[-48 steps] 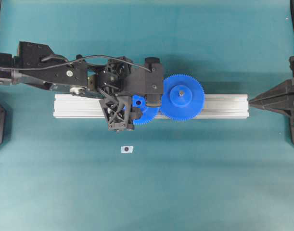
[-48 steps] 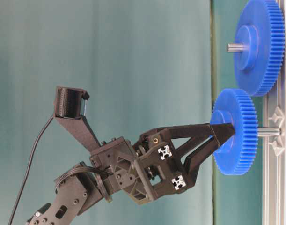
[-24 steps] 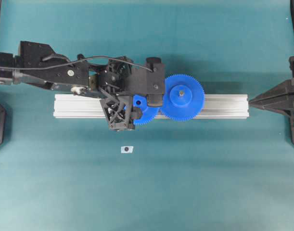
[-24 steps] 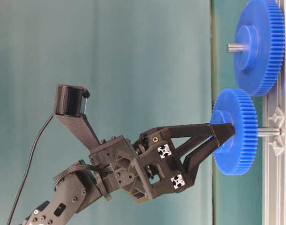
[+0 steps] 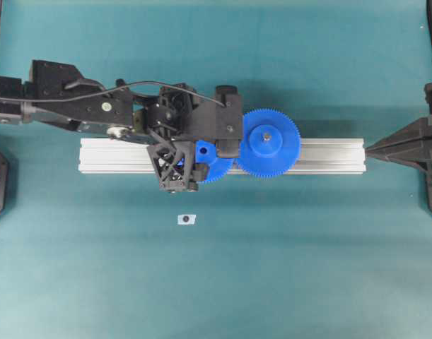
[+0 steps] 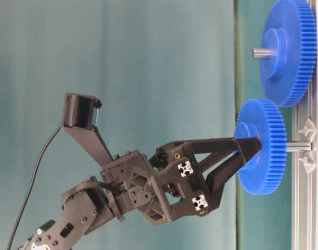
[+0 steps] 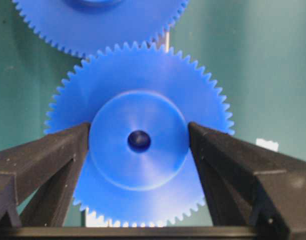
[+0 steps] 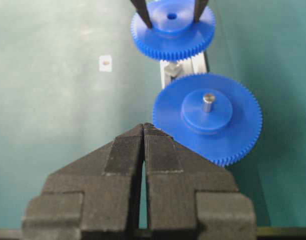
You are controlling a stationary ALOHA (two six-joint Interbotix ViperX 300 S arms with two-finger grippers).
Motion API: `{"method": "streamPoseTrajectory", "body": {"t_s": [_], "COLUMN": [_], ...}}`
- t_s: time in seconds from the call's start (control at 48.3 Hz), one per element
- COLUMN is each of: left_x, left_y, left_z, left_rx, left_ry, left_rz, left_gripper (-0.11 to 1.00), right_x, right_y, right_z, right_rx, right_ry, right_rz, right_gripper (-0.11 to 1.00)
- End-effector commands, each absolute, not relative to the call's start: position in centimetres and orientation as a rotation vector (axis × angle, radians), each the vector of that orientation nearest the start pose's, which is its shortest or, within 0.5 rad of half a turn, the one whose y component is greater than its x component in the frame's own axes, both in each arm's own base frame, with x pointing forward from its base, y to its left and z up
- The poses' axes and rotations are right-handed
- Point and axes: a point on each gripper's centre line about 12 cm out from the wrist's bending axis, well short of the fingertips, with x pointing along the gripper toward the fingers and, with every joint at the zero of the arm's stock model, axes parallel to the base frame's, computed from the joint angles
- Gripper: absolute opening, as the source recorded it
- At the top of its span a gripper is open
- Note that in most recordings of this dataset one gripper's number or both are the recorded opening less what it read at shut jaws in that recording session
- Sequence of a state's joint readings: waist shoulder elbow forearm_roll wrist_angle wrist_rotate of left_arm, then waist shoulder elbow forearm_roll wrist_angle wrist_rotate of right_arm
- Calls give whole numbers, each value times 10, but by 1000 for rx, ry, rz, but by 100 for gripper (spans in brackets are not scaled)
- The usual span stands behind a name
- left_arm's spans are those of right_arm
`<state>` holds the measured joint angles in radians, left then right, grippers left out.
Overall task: Find the location of the shaft and insert the small gear.
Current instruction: 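Lower the small gear onto the shaft, meshing it with the large gear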
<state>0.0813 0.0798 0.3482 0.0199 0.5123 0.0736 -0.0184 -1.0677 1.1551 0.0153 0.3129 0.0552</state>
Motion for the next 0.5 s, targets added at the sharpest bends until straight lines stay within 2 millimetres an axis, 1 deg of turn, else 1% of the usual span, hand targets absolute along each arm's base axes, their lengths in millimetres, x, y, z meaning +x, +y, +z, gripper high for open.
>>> {"method": "streamPoseTrajectory", "body": {"t_s": [0.0,0.248,0.352,0.476], "left_x": [429,435,434,433], "left_y": [36,37,40,41], "left_z": [215,228,229,237], "left_rx": [53,61,59,55], "left_ry": [917,887,884,867], "left_rz": [43,43,50,54], "left_gripper": [88,88,88,88], "right_x": [175,175,175,175], "right_y": [-3,-3,-3,-3], "right_z": [255,255,255,255], "right_rx": [83,83,83,84], "right_ry": [390,390,390,390], "right_rz": [-31,-31,-31,-30], "right_gripper": [2,2,2,2]}}
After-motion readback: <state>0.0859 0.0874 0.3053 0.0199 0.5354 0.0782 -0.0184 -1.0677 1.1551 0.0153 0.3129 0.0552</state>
